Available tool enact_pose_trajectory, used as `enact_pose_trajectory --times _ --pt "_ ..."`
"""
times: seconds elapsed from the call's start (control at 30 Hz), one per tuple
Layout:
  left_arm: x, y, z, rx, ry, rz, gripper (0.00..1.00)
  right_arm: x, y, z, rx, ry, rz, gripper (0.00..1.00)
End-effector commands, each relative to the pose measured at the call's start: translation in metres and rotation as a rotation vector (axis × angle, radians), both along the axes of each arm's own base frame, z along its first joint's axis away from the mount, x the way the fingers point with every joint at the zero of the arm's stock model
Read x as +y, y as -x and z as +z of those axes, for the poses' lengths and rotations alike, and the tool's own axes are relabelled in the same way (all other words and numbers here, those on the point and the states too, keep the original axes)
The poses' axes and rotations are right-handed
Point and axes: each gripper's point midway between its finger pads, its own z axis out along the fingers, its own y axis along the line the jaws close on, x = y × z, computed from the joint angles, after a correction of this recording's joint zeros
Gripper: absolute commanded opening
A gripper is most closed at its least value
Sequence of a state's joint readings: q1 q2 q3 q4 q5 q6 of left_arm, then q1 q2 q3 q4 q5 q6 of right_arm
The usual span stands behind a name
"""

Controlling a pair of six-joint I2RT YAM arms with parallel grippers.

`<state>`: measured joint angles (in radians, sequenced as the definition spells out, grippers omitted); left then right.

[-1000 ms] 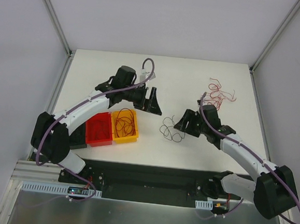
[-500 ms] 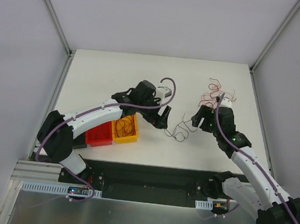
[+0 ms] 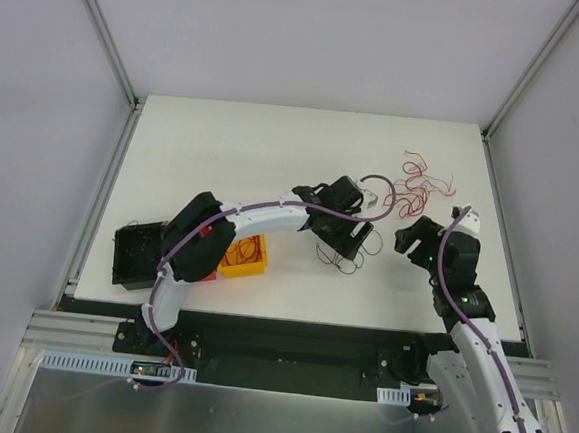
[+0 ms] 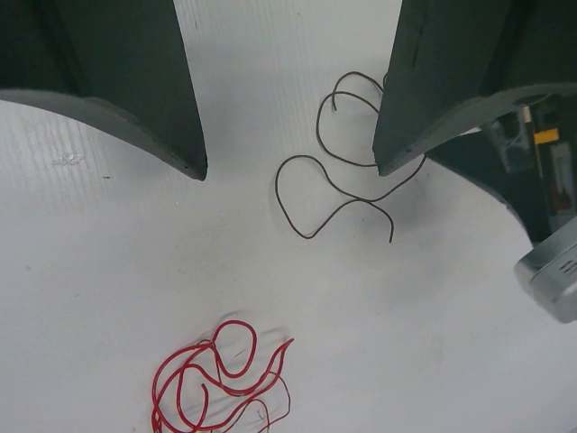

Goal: Untangle the cables

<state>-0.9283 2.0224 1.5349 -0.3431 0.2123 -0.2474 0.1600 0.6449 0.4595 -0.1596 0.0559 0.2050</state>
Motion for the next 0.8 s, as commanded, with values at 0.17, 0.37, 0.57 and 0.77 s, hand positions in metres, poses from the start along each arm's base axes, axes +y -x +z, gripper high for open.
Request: enact_pose_trajectory --times 0.17,0.37,0.57,0.77 --pt "-0.017 -0.023 -0.026 -0.062 -0.101 0.045 0.7 -0.005 -0.004 0.007 -0.145 -0.046 -0.038 0.77" --pt "-0.031 -0.01 -0.036 -0.061 -0.115 0.02 0.54 -0.005 -0.007 0.007 -0.17 -0.06 -0.043 0.77" --pt "-0.027 -0.006 -0.019 -0.079 -0.097 0.017 0.02 -0.006 -0.007 0.0 -0.163 -0.057 -0.051 0.76" --pt "0.003 0.004 0.029 -0.151 -0.064 0.019 0.0 -0.007 -0.006 -0.004 -0.161 -0.059 -0.058 0.76"
